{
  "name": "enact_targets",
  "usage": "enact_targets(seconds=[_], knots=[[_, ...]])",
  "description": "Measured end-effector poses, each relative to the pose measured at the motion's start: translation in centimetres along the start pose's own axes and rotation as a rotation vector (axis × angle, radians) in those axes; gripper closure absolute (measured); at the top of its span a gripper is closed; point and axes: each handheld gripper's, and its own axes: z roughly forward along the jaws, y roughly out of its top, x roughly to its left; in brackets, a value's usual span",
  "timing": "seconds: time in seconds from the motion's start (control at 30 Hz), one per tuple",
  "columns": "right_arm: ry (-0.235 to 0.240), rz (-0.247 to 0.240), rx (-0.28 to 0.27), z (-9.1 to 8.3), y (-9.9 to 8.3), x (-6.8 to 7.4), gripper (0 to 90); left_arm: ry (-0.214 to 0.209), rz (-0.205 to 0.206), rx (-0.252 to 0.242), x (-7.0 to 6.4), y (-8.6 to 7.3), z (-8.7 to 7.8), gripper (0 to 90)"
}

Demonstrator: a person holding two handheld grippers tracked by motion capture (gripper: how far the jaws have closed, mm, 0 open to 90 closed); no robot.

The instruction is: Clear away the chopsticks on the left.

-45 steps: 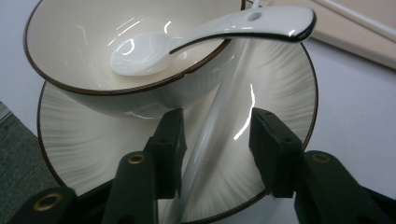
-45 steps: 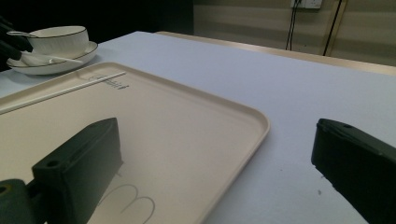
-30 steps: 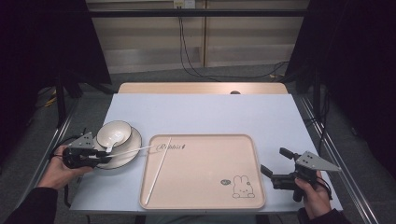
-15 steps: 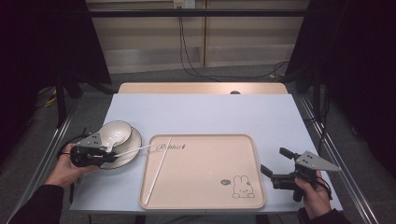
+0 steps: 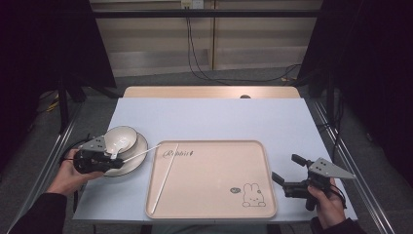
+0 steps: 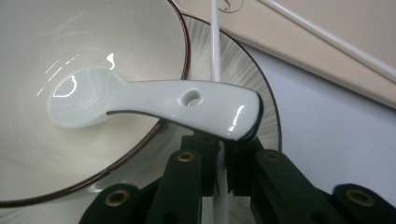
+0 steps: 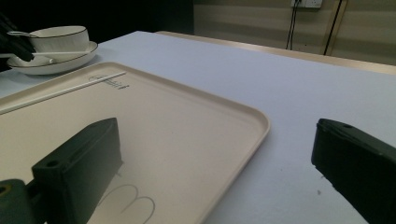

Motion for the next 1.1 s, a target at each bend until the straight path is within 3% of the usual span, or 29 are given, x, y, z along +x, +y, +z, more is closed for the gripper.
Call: enact_targets(seconds=[0.23, 0.63, 0.9, 1.03, 1.1], knots=[[-0.006, -0.001, -0.005, 0.0, 0.0, 0.0, 1.5, -0.009, -0.038, -0.027, -0.7, 0.0, -0.5, 84.7], [-0.002, 0.001, -0.007, 0.0, 0.0, 0.0, 1.5, -0.001, -0.168, -0.107, -2.2, 0.0, -1.9, 84.6], [0.000, 0.000, -0.009, -0.1, 0.0, 0.1, 1.5, -0.025, -0.204, -0.139, -3.5, 0.5, -2.9, 84.6], [0.001, 0.001, -0.008, -0.1, 0.0, 0.1, 1.5, -0.018, -0.228, -0.153, -4.2, 0.5, -3.1, 84.5], [0.002, 0.001, -0.009, -0.1, 0.0, 0.1, 1.5, -0.006, -0.227, -0.135, -4.6, 0.6, -3.2, 84.5]])
